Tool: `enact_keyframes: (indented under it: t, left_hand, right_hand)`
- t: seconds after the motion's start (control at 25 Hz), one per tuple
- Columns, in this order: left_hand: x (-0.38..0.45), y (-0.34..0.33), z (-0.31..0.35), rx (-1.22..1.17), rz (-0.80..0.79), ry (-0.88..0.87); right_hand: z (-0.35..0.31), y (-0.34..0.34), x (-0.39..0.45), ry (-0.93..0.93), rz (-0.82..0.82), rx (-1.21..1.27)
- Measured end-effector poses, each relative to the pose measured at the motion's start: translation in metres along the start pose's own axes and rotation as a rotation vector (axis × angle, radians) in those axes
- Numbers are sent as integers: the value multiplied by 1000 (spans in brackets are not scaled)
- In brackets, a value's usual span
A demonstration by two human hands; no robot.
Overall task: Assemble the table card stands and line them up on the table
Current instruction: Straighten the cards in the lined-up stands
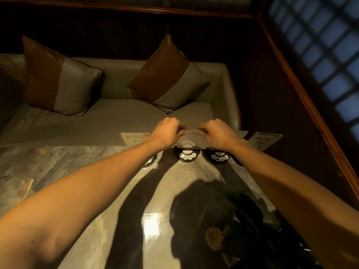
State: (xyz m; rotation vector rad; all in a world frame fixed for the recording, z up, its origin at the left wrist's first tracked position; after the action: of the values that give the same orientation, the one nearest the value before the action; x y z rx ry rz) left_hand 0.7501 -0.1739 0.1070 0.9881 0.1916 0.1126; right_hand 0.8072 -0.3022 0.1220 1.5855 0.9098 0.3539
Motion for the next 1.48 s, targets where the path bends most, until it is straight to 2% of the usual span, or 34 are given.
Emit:
enact_keyframes:
  t: [0.44,1.48]
  left_hand:
    - [14,-9,28,3,12,-65]
    - [11,-10,18,-48,-6,-58]
  right_hand:
    - [35,0,1,-4,19,50]
    - [28,0,6,23,37,36]
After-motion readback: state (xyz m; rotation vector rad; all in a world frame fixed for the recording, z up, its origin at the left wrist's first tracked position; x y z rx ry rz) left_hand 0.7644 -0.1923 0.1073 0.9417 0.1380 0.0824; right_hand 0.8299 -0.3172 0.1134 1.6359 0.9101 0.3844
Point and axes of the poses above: each hand's wrist, its own x-axis towards the middle knuckle, its own y-axis out of the back of the hand, z = x × y, the point moved 9 cm from there along x, towards the middle knuckle, and after that the axes turned 4 degrees about -x, right-handed, at the moved point
